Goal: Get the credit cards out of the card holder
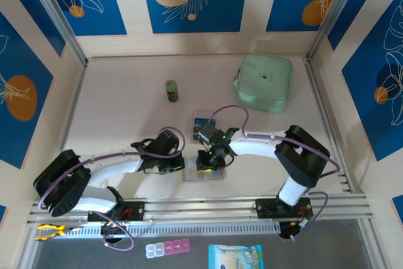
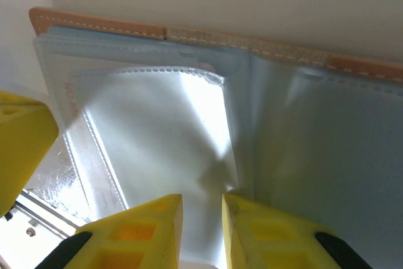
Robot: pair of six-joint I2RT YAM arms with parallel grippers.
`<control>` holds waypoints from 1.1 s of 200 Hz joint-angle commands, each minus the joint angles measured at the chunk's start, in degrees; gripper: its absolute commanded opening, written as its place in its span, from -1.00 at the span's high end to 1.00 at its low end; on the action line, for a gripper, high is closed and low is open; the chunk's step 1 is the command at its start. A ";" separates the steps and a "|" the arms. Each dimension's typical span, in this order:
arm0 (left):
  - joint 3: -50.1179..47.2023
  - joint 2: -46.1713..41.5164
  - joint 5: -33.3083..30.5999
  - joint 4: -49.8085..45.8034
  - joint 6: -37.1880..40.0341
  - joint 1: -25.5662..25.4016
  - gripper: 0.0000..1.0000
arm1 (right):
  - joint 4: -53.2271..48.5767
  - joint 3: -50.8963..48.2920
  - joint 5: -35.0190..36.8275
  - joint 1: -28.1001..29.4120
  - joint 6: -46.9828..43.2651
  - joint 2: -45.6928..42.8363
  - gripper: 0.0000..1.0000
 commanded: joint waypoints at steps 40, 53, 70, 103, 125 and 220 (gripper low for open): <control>1.46 -2.86 2.16 3.66 -2.50 -0.91 0.74 | 6.71 -5.09 -5.42 -2.34 1.14 -1.99 0.51; 1.87 -2.46 2.05 4.38 -3.07 -1.36 0.71 | 7.96 -6.04 -6.27 -2.91 1.38 -2.11 0.52; 2.26 -1.37 2.21 5.35 -3.65 -1.89 0.63 | 9.38 -7.29 -7.00 -3.54 1.75 -2.52 0.52; 2.37 1.00 2.49 6.79 -4.53 -2.90 0.49 | 11.90 -9.48 -8.49 -4.86 2.42 -3.17 0.53; 1.85 2.06 2.27 7.35 -5.11 -3.24 0.43 | 13.46 -10.58 -9.44 -5.61 2.98 -3.22 0.53; 0.95 5.51 3.53 10.84 -6.58 -3.42 0.48 | 17.12 -12.80 -12.40 -6.99 4.40 -3.52 0.54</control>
